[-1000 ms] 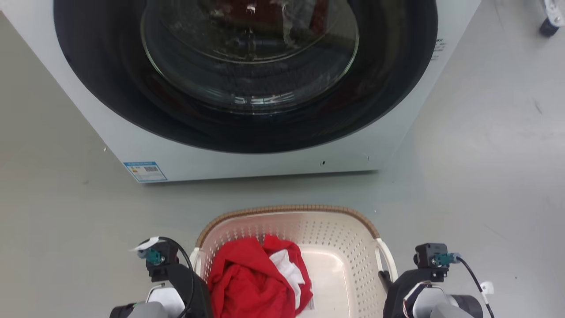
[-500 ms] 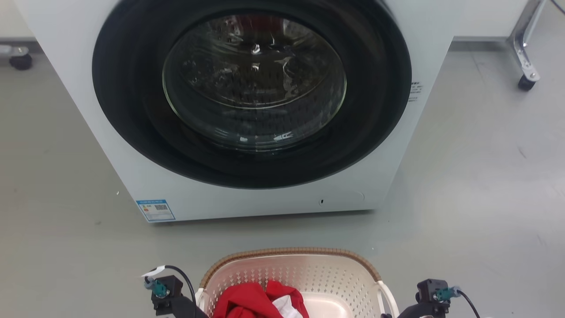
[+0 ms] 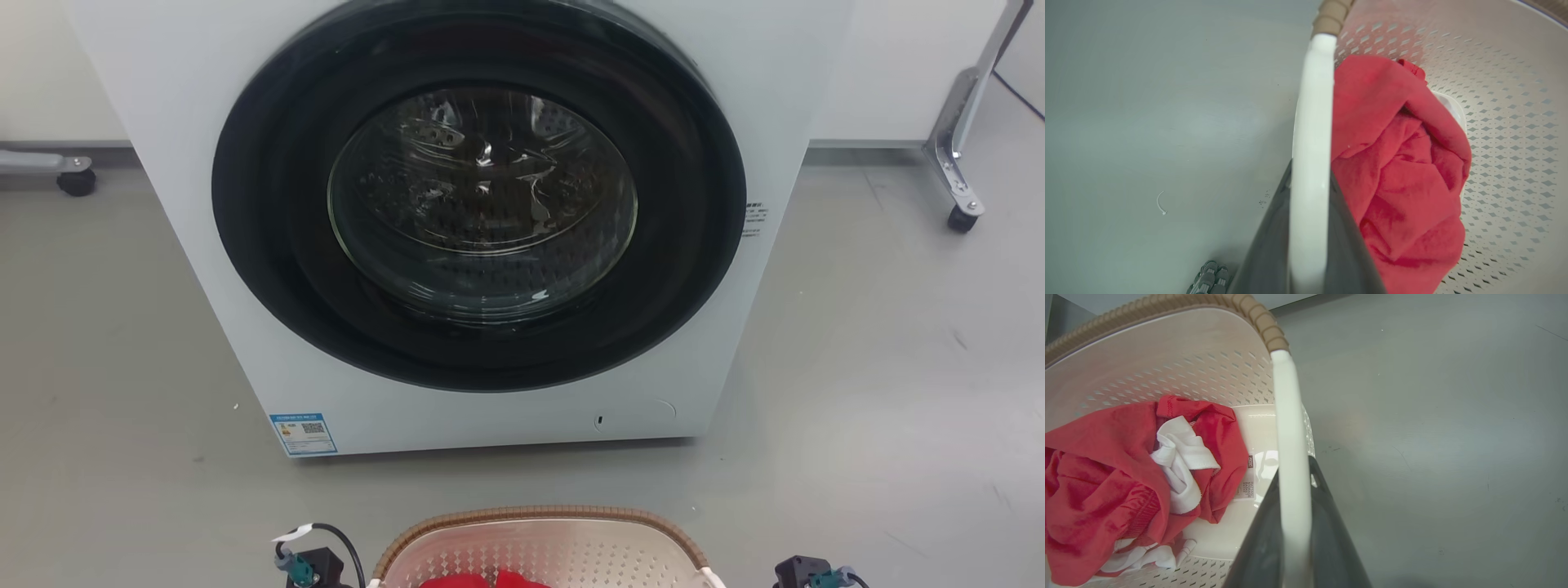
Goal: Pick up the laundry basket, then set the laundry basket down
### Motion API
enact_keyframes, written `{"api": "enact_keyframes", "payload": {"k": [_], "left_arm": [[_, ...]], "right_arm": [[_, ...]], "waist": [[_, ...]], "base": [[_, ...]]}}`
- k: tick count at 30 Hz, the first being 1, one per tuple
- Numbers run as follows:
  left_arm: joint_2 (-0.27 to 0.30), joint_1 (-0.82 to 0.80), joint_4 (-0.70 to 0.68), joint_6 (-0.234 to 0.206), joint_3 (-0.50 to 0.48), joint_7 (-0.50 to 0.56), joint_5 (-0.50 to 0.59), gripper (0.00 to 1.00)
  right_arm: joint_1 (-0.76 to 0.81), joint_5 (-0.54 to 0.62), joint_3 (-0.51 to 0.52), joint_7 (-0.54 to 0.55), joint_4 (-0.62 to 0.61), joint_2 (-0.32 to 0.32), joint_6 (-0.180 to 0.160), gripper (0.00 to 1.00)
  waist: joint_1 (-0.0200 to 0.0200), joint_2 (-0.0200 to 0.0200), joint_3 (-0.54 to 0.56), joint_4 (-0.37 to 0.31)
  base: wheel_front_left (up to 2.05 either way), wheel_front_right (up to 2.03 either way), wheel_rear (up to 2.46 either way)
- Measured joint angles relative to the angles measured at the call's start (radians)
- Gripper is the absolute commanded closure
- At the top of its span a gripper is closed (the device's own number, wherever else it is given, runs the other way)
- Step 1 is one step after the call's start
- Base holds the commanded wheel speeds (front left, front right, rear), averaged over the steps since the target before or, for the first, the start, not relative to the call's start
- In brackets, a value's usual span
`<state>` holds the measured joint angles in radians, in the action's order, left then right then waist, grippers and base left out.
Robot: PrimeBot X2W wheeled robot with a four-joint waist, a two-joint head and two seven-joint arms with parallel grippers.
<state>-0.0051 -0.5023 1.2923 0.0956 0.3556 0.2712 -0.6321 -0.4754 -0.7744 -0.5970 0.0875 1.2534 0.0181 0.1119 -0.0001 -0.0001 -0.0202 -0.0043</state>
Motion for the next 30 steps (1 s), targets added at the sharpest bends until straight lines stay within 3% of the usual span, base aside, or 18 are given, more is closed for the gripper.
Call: {"api": "enact_keyframes", "payload": {"k": [30], "left_arm": [[0.0, 0.059, -0.028, -0.035, 0.053, 0.028, -0.073, 1.0]], "right_arm": [[0.027, -0.009, 0.0, 0.018, 0.019, -0.001, 0.004, 1.0]], "waist": [[0.0001, 0.0001, 0.042, 0.015]], "base": [[0.0, 0.0, 0.0]]}}
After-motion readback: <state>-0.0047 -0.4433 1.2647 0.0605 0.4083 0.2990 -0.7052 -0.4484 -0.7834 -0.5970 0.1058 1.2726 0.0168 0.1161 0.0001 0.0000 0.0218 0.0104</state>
